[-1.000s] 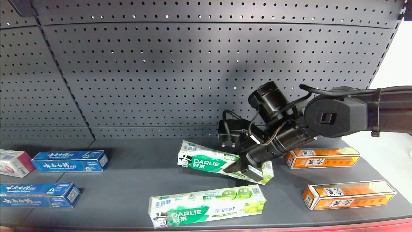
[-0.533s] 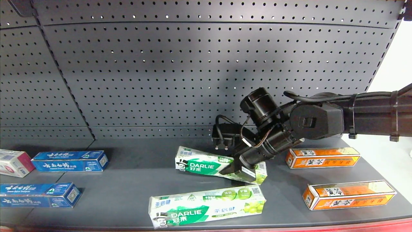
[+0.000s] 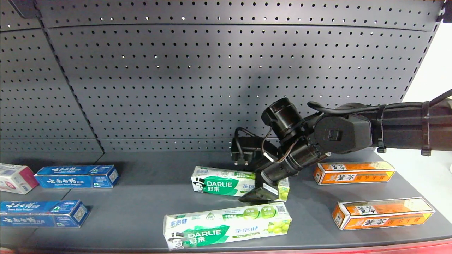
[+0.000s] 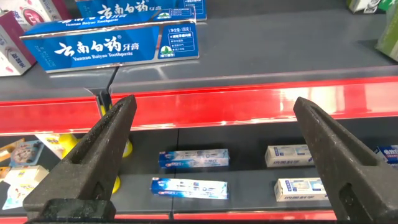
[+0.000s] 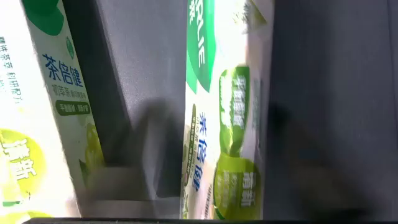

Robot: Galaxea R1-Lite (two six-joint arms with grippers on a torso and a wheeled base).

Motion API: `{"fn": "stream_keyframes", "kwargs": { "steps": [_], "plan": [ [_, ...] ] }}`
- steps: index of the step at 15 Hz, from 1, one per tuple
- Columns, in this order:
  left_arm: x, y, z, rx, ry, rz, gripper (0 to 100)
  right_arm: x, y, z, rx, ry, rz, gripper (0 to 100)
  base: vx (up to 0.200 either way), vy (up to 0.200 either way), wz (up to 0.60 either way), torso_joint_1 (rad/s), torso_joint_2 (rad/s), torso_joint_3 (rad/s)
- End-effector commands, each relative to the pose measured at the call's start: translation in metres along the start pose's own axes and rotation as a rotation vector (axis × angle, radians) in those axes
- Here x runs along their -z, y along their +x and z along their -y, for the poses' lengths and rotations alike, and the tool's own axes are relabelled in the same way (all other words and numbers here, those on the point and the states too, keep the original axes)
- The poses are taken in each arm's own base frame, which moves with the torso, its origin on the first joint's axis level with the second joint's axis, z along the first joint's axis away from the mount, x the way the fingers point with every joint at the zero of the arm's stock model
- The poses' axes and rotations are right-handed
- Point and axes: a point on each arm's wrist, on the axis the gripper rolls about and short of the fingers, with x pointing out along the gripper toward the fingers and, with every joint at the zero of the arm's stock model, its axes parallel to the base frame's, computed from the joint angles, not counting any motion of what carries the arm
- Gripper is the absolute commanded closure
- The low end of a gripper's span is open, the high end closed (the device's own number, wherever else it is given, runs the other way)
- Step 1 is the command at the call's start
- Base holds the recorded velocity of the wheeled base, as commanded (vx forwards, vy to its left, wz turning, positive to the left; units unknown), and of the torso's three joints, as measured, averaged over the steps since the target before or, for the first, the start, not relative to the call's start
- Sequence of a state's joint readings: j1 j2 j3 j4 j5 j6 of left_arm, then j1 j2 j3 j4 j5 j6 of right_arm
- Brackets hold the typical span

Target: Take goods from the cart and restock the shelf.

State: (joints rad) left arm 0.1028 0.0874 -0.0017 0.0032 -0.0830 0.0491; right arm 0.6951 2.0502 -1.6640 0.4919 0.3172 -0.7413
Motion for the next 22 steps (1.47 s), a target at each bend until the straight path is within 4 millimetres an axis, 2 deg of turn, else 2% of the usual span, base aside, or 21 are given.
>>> {"fn": "stream_keyframes", "kwargs": {
  "steps": [1, 5, 8, 11, 13, 20, 22],
  "plan": [
    [0.0, 0.0, 0.0, 0.0, 0.0, -0.002, 0, 0.0, -0.005, 0.001, 0.008, 0.001, 0.005, 0, 0.0, 0.0, 0.0, 0.0, 0.0, 0.0],
    [0.0, 0.0, 0.0, 0.0, 0.0, -0.002, 0, 0.002, -0.018, 0.008, 0.04, 0.018, 0.016, 0, 0.0, 0.0, 0.0, 0.0, 0.0, 0.0],
    [0.0, 0.0, 0.0, 0.0, 0.0, -0.002, 0, 0.006, -0.035, 0.014, 0.082, 0.036, 0.027, 0, 0.0, 0.0, 0.0, 0.0, 0.0, 0.0],
    [0.0, 0.0, 0.0, 0.0, 0.0, -0.002, 0, 0.013, -0.05, 0.012, 0.098, 0.052, 0.022, 0, 0.0, 0.0, 0.0, 0.0, 0.0, 0.0],
    [0.0, 0.0, 0.0, 0.0, 0.0, -0.002, 0, 0.019, -0.052, 0.011, 0.098, 0.066, 0.009, 0, 0.0, 0.0, 0.0, 0.0, 0.0, 0.0],
    [0.0, 0.0, 0.0, 0.0, 0.0, -0.002, 0, 0.021, -0.054, 0.013, 0.108, 0.093, 0.005, 0, 0.0, 0.0, 0.0, 0.0, 0.0, 0.0],
    [0.0, 0.0, 0.0, 0.0, 0.0, -0.002, 0, 0.027, -0.054, 0.017, 0.115, 0.109, -0.005, 0, 0.0, 0.0, 0.0, 0.0, 0.0, 0.0]
  ]
}}
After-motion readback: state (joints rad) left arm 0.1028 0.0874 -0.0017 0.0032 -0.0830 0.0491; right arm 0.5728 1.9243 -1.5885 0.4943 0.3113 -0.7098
